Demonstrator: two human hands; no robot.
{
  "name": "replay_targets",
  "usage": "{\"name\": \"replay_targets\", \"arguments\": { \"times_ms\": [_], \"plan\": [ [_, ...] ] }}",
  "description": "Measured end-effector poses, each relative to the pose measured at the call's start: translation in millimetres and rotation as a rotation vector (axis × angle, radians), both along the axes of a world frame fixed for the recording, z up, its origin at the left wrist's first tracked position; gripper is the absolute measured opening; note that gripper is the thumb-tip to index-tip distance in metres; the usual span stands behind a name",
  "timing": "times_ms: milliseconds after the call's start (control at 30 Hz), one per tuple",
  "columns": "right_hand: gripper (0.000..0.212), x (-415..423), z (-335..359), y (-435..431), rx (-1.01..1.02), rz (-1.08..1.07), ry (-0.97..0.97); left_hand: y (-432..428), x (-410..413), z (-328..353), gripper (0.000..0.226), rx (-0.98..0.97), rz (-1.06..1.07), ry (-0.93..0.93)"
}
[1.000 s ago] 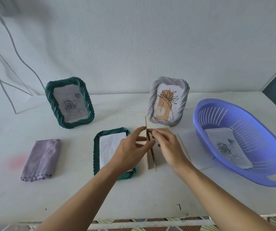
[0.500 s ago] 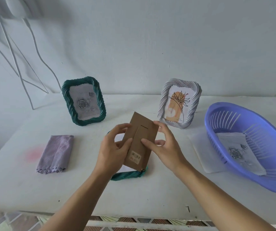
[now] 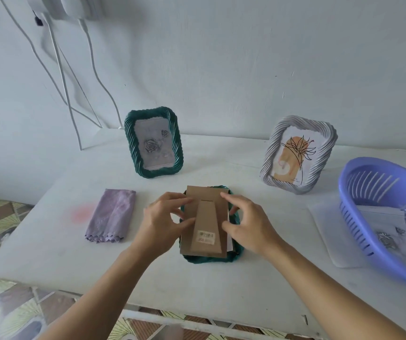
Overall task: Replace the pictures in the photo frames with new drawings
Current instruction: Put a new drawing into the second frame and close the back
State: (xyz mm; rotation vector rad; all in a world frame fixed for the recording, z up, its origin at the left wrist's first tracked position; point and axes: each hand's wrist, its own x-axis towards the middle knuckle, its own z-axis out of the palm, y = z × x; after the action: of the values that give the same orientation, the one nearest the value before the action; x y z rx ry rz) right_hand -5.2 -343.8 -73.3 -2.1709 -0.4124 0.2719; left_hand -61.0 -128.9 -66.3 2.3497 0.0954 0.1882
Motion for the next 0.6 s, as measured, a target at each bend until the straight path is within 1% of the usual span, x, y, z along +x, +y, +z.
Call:
{"name": "replay_targets", "arguments": {
  "times_ms": [100, 267, 500, 600],
  "plan": [
    [0.067, 3.0, -7.3, 0.2, -0.033, 0.006, -0.030, -1.0, 5.6, -7.9, 0.038, 0.021, -0.015, 0.014],
    [0.054, 8.5, -13.9, 0.9, -0.066, -0.046, -0.097, -1.4, 15.3, -18.5, 0.040, 0.045, -0.014, 0.053],
    [0.050, 14.2, -21.6, 6.1, -0.101, -0.032, -0.140, -0.1, 24.9, -26.7, 0.040, 0.129, -0.015, 0.086],
    [0.049, 14.8, -25.6, 6.2, -0.122, -0.014, -0.158, -1.6, 23.7, -26.7, 0.037, 0.165, 0.021, 0.073]
  ]
}}
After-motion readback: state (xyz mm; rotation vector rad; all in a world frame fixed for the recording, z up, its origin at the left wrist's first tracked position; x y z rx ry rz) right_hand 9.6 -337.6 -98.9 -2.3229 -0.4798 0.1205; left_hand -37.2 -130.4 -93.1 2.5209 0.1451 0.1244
